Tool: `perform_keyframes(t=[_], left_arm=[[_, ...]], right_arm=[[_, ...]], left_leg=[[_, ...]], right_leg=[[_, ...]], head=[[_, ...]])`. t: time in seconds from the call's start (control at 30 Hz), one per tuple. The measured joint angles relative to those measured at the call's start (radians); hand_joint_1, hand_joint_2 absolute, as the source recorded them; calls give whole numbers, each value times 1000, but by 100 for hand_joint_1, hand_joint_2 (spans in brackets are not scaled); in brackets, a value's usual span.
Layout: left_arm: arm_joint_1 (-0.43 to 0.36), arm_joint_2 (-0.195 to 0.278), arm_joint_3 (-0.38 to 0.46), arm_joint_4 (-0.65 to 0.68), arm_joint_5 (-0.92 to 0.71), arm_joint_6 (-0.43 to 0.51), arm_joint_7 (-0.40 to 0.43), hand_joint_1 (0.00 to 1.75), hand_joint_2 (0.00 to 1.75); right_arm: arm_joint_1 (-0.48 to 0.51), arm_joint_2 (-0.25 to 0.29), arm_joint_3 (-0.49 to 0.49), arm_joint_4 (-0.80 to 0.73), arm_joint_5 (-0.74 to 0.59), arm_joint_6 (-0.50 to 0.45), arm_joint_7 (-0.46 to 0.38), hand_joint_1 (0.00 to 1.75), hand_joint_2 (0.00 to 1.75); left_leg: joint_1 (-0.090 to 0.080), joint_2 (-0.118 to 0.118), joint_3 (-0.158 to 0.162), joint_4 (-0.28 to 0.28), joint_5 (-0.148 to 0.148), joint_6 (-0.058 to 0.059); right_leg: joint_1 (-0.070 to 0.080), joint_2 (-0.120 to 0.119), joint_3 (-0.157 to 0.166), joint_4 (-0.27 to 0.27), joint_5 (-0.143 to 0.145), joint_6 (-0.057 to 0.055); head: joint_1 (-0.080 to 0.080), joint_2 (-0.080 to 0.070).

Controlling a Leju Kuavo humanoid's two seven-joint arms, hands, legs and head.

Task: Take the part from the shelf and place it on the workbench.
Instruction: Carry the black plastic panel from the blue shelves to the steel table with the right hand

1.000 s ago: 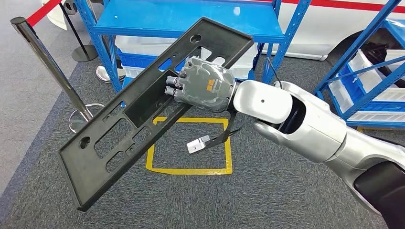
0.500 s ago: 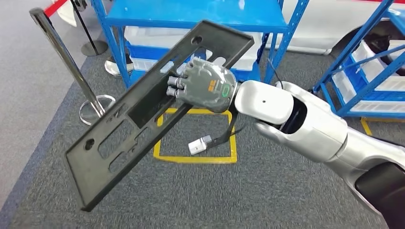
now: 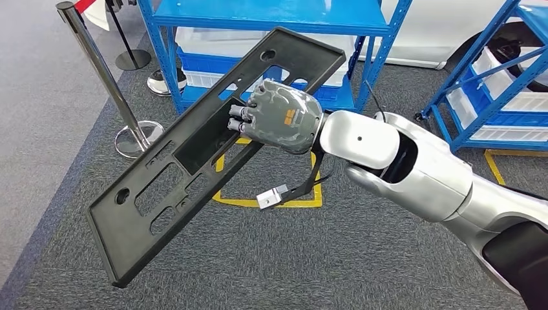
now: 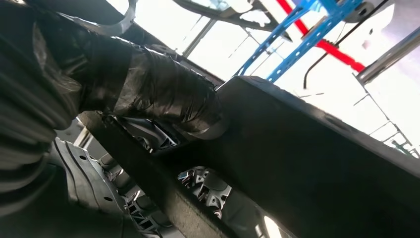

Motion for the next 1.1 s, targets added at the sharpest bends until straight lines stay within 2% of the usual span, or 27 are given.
perform_keyframes(t=[0.07,0.1,0.13,0.17,0.23,0.27,0.3,0.33,0.37,0.4,0.47,0.5,0.53,0.57,0.6,0.63,0.7,0.73,0.77,0.8,0.83,0.87,0.9,0.93,0.97,1.0,1.1], left_arm=[[1,-2,0,0,0,0,0,0,175],[1,-2,0,0,0,0,0,0,175],[2,-2,0,0,0,0,0,0,175],[2,-2,0,0,0,0,0,0,175],[3,0,0,0,0,2,0,0,175],[3,1,0,0,0,2,0,0,175],[3,1,0,0,0,3,0,0,175],[3,2,0,0,0,3,0,0,175],[2,3,0,0,0,3,0,0,175],[1,4,0,0,0,3,0,0,175],[-1,7,0,0,0,3,0,0,175],[-2,9,0,0,0,3,0,0,175],[-1,10,0,0,0,3,0,0,175],[-1,10,0,0,0,3,0,0,175],[-1,10,0,0,0,3,0,0,175],[-1,10,0,0,0,3,0,0,175],[-1,11,0,0,0,4,0,0,175],[-1,12,0,0,0,4,0,0,175],[0,12,0,0,0,4,0,0,175],[0,12,0,0,0,4,0,0,175],[1,13,0,0,0,4,0,0,175],[1,13,0,0,0,4,0,0,175],[1,13,0,0,0,4,0,0,175],[2,13,0,0,0,4,0,0,175],[3,13,0,0,0,4,0,0,175],[4,13,0,0,0,4,0,0,175],[5,12,0,0,1,15,2,0,175]], right_arm=[[-4,0,-1,-2,0,0,0,175,175],[-6,0,-1,-2,0,0,0,175,175],[-6,0,-1,-2,0,0,0,175,175],[-6,1,-1,-2,0,0,0,175,175],[-5,2,0,-2,0,0,0,175,175],[-3,2,0,-2,0,0,0,175,175],[-1,2,1,-1,0,0,0,175,175],[0,2,2,-1,0,0,0,175,175],[1,2,2,-1,0,0,0,175,175],[1,2,2,-2,0,0,0,175,175],[1,1,1,-3,0,-1,0,175,175],[2,1,1,-3,0,-1,0,175,175],[2,0,0,-3,0,-1,0,175,175],[3,0,0,-3,0,-1,0,175,175],[2,-1,0,-3,0,0,0,175,175],[1,-1,0,-3,0,0,0,175,175],[2,-3,0,-3,0,0,0,175,175],[3,-4,0,-3,0,0,0,175,175],[6,-5,0,-3,0,0,0,175,175],[8,-6,0,-3,0,0,0,175,175],[10,-7,0,-3,0,0,0,175,175],[11,-7,0,-3,0,0,0,175,175],[11,-7,0,-3,0,0,0,175,175],[10,-7,0,-3,0,0,0,175,175],[10,-7,0,-3,0,-1,0,175,175],[10,-7,0,-3,0,-1,0,175,175],[7,-7,0,-4,1,1,3,175,175]], left_leg=[[4,-1,3,-23,24,-11],[3,-2,0,-24,17,-14],[1,-4,-6,-9,-12,-16],[0,-4,-17,27,-58,-17],[-2,-5,-41,151,-158,-24],[-2,-5,-49,213,-179,-28],[-1,-5,-45,254,-174,-31],[-1,-4,-27,263,-151,-34],[-1,-4,10,236,-126,-36],[-1,-4,61,179,-120,-37],[-5,-7,158,47,-156,-28],[-8,-8,182,9,-178,-20],[-11,-8,190,-8,-183,-10],[-10,-7,183,-8,-177,1],[-8,-3,178,-11,-169,12],[-6,0,170,-14,-157,22],[-4,6,148,-16,-134,33],[-4,7,135,-16,-123,34],[-4,8,122,-16,-113,33],[-4,8,110,-15,-104,31],[-4,9,98,-15,-95,29],[-4,9,88,-15,-87,25],[-3,8,81,-14,-80,21],[-3,8,76,-14,-74,16],[-2,7,73,-15,-68,9],[-1,7,73,-17,-62,1],[6,6,69,-20,-51,-21]], right_leg=[[2,-2,0,-30,31,-5],[0,-5,-2,-47,50,-6],[-2,-8,-7,-61,69,-7],[-6,-11,-15,-71,87,-5],[-6,-12,-47,-67,111,-2],[-7,-12,-67,-61,122,0],[-8,-12,-89,-53,132,2],[-9,-12,-111,-43,142,5],[-11,-12,-134,-31,150,9],[-12,-11,-154,-18,157,14],[-12,-11,-183,10,165,22],[-12,-11,-190,18,170,26],[-11,-11,-193,22,175,30],[-11,-11,-196,23,180,35],[-13,-8,-202,29,174,41],[-15,-5,-211,46,152,47],[-26,0,-244,136,64,62],[-33,0,-261,202,21,69],[-41,0,-272,261,-6,75],[-48,0,-271,294,-11,80],[-54,0,-252,292,0,84],[-60,0,-212,249,21,86],[-64,0,-156,177,38,88],[-64,0,-102,101,45,88],[-61,0,-64,44,47,86],[-56,1,-42,9,44,83],[-45,0,-43,-12,57,63]], head=[[0,0],[0,0],[0,0],[-1,0],[-1,0],[-1,0],[-1,0],[-1,0],[-1,0],[-2,0],[-1,0],[-1,0],[0,0],[0,0],[0,0],[0,0],[1,0],[1,0],[1,0],[1,0],[1,0],[1,0],[1,0],[1,0],[1,0],[1,0],[2,0]])
